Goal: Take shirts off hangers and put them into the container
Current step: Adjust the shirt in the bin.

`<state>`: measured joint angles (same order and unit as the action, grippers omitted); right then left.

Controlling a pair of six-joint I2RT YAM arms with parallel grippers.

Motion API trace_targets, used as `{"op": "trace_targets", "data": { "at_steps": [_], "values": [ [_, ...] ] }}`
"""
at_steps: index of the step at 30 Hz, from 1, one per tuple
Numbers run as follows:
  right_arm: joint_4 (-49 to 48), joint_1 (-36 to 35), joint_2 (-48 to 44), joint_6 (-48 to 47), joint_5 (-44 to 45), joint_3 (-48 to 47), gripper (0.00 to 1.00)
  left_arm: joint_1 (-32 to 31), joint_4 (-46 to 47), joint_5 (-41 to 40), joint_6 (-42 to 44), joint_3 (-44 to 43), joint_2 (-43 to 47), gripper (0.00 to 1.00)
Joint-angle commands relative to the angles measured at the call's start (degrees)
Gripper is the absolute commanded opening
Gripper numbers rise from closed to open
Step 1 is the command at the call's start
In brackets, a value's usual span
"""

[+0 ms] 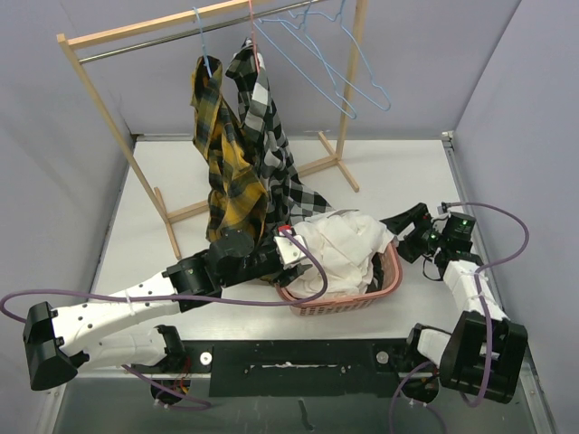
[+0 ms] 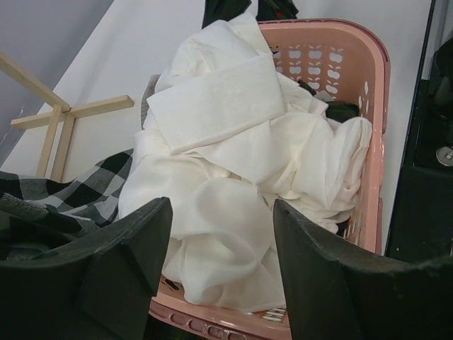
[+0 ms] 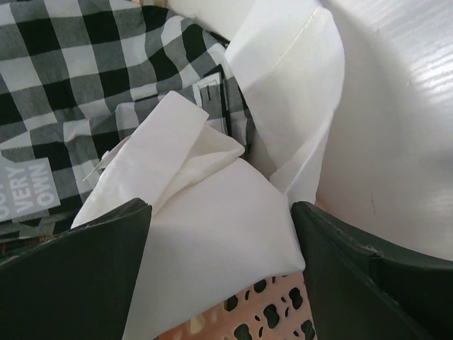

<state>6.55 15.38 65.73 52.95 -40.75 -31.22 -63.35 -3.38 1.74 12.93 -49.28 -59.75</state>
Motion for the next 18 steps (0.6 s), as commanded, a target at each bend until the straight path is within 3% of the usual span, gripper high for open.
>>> {"op": "trace_targets", "data": {
  "at_steps": [1, 7, 9, 14, 16, 18],
  "values": [
    [5.0, 0.0, -4.9, -3.6, 0.0, 1.2, 0.82, -0.5, 1.9, 0.0, 0.2, -1.8, 0.0, 0.58],
    [3.2, 1.1, -2.7, -3.8, -0.9, 1.6, 0.78, -0.6, 1.9, -0.1, 0.2, -1.8, 0.0, 0.57],
    [0.9, 1.1, -1.2, -2.7, -2.0, 1.6, 0.65, -0.6, 1.9, -0.2, 0.2, -1.8, -0.1, 0.57],
    [-2.7, 1.1, 0.7, -1.1, -2.7, -0.1, 0.14, -0.6, 1.9, -0.3, 0.4, -1.8, 0.0, 0.57],
    [-2.6, 1.2, 1.1, -1.5, -2.3, -1.9, 0.02, -0.7, 1.9, -0.3, 0.4, -1.8, 0.0, 0.57],
    [-1.5, 1.1, 1.4, -2.2, -1.7, -4.4, 0.0, -0.8, 1.9, -0.3, 0.5, -1.8, 0.0, 0.57]
  ]
}}
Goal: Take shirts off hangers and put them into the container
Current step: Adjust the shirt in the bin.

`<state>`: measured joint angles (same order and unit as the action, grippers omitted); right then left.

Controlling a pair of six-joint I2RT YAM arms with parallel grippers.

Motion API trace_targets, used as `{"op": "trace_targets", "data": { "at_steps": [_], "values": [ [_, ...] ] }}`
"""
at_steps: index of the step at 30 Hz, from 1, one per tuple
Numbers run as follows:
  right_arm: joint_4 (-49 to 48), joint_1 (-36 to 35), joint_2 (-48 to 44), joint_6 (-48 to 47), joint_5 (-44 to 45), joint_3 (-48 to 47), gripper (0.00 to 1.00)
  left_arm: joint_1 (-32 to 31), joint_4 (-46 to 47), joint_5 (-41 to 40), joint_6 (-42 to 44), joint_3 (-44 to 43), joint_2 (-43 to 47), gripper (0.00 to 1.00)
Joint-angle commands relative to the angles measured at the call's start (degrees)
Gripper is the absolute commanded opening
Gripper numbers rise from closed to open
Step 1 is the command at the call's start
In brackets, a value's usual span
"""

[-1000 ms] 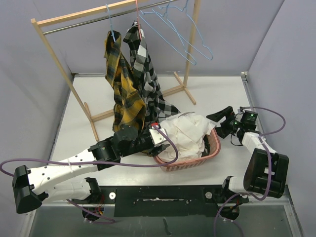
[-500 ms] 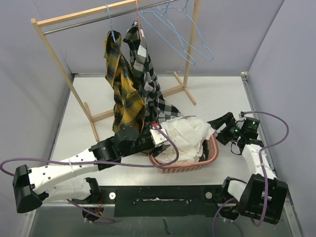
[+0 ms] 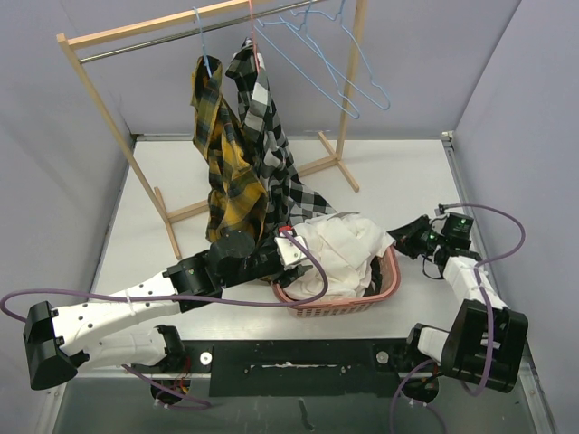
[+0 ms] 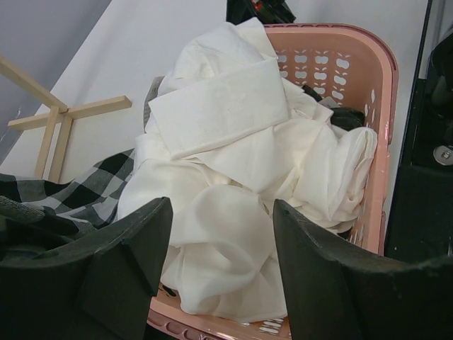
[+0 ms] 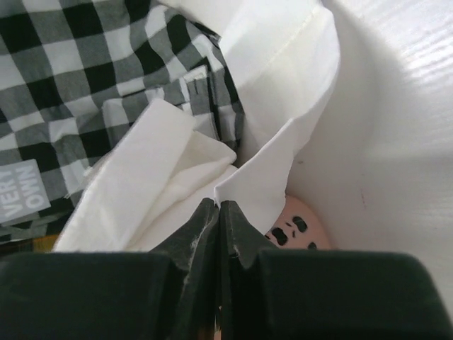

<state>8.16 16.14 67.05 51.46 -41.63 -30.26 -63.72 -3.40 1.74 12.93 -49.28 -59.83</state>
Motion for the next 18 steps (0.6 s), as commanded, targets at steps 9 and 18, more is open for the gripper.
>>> {"op": "trace_targets", "data": {
  "at_steps": [9, 18],
  "values": [
    [2.4, 0.5, -1.4, -5.5, -0.2, -18.7, 0.0, -0.7, 1.8, -0.4, 0.6, -1.7, 0.9, 0.57],
    [14.7, -6.7, -10.3, -17.2, 1.7, -30.3, 0.0, -0.8, 1.8, -0.8, 0.4, -1.9, 0.8, 0.57]
  ]
}}
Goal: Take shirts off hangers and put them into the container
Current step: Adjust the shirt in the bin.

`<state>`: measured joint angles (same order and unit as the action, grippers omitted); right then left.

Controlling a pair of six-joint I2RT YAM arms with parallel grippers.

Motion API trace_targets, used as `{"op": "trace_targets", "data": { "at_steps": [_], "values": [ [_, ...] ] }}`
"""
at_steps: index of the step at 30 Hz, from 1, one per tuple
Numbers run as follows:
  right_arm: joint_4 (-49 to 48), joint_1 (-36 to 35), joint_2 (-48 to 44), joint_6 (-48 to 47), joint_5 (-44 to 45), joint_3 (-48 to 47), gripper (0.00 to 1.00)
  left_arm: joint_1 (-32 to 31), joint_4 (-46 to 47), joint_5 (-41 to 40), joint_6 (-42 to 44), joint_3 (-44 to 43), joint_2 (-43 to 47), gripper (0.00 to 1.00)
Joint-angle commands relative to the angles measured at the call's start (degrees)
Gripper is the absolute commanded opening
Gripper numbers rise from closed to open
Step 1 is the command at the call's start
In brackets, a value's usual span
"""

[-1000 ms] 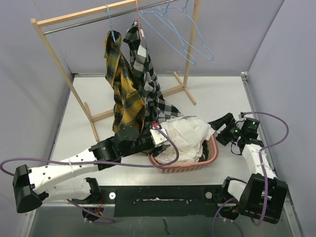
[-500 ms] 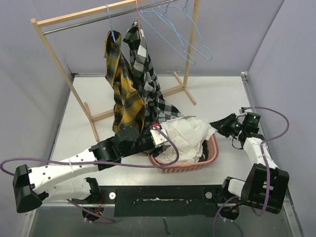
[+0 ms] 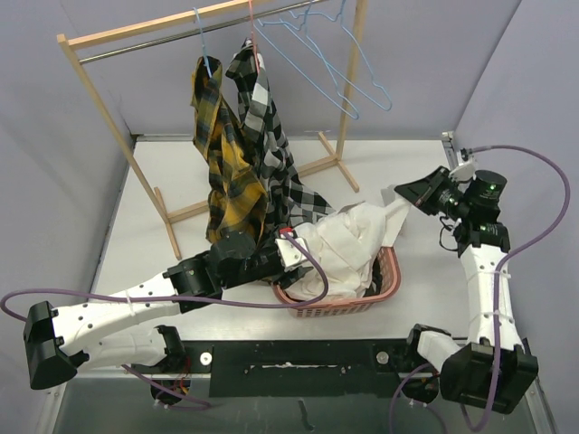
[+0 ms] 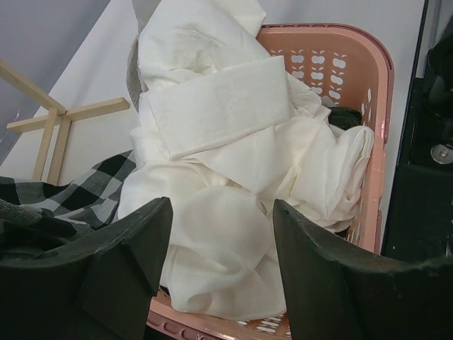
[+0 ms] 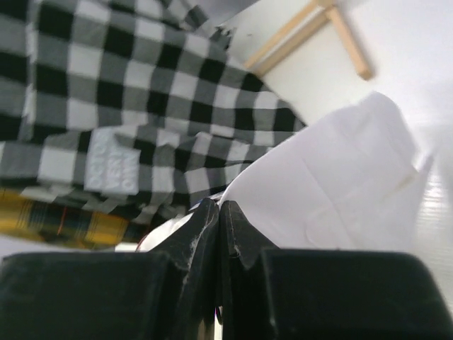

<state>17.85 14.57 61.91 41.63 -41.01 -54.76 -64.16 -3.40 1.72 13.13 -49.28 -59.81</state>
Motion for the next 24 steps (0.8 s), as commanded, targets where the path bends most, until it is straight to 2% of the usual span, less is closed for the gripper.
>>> {"op": "trace_targets", "data": {
  "at_steps": [1, 12, 16, 24],
  "values": [
    [6.6, -7.0, -6.0, -8.8, 1.7, -6.7, 0.0, -0.3, 1.7, -1.1, 0.2, -2.1, 0.6, 0.57],
    [24.2, -27.5, -12.9, -21.7, 9.7, -17.8, 0.01, -0.1, 2.1, -5.4, -0.4, -2.1, 0.7, 0.58],
    [27.7, -29.2, -14.2, -23.0, 8.4, -21.8, 0.02, 0.2, 3.5, -7.9, -0.3, -1.2, 2.1, 0.58],
    [29.6, -29.3, -14.2, -21.9, -3.2, -22.9, 0.04, 2.0, 6.1, -14.1, -1.9, -0.2, 4.6, 0.57]
  ]
}}
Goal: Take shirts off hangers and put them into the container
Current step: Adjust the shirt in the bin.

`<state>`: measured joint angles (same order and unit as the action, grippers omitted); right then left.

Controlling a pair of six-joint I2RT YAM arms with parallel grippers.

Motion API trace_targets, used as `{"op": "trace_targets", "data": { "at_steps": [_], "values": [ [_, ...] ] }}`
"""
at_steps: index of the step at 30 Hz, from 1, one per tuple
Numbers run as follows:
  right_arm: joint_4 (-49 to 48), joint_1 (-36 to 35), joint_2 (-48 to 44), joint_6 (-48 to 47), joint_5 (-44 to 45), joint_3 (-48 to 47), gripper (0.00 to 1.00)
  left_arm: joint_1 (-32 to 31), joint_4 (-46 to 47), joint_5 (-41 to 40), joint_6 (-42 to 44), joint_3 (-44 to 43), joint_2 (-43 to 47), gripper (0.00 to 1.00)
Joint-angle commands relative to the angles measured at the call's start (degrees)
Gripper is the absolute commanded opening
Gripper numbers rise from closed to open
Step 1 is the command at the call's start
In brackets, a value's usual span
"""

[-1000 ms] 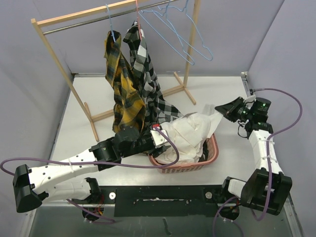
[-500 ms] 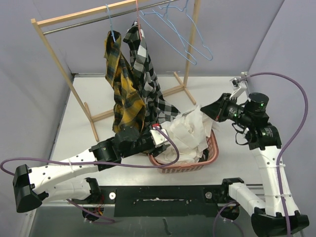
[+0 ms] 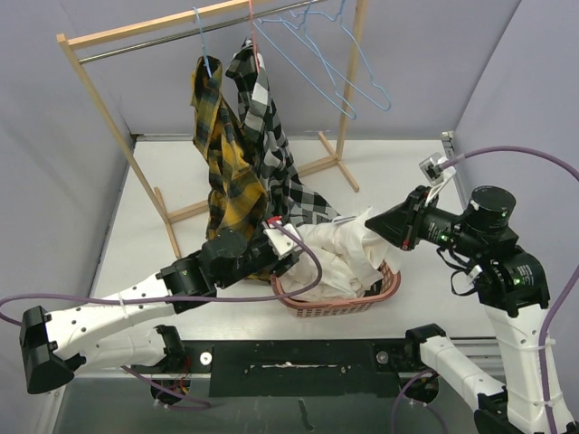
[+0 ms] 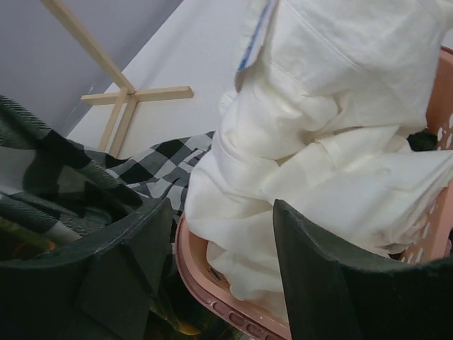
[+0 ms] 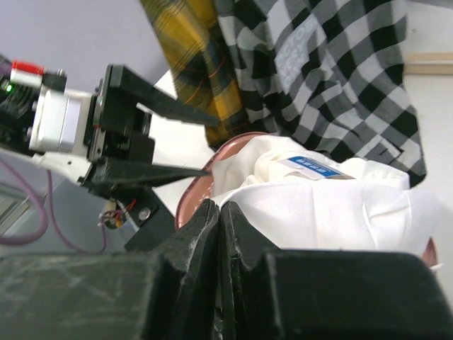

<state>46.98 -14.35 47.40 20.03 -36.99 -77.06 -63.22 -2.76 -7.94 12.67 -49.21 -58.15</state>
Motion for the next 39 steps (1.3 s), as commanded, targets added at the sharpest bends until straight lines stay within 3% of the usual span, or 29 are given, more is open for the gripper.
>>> {"op": "trace_targets", "data": {
  "at_steps": [1, 7, 11, 17, 21, 25, 34, 39],
  "values": [
    [0.4, -0.4, 0.2, 0.1, -8.4, 0.4, 0.04, 1.4, 5.8, -4.8, -1.7, 0.0, 3.3, 0.58],
    [-2.2, -1.5, -1.4, 2.1, -13.1, 7.4, 0.04, 2.0, 6.1, -4.7, -2.3, 0.2, 3.8, 0.58],
    [0.4, -3.7, -0.5, -0.3, -10.5, 10.5, 0.06, 2.1, 5.9, -4.3, -2.4, 0.0, 3.4, 0.58],
    [3.2, -14.0, 6.3, -2.7, 5.8, 16.3, 0.08, 2.1, 5.7, -4.3, -2.3, -0.1, 3.3, 0.58],
    [0.8, -23.3, 12.6, -0.9, 19.6, 18.8, 0.08, 2.1, 5.7, -4.2, -2.1, -0.1, 3.4, 0.58],
    [-2.7, -28.3, 19.3, 1.6, 26.6, 20.7, 0.06, 2.1, 5.7, -4.1, -2.0, 0.0, 3.7, 0.58],
    [-8.9, -29.2, 30.6, 5.9, 36.1, 26.9, 0.05, 2.0, 5.6, -3.4, -1.9, 0.0, 4.7, 0.58],
    [-13.1, -25.9, 36.5, 7.4, 38.0, 30.7, 0.05, 2.0, 5.5, -3.3, -1.9, -0.1, 4.9, 0.58]
  ]
}}
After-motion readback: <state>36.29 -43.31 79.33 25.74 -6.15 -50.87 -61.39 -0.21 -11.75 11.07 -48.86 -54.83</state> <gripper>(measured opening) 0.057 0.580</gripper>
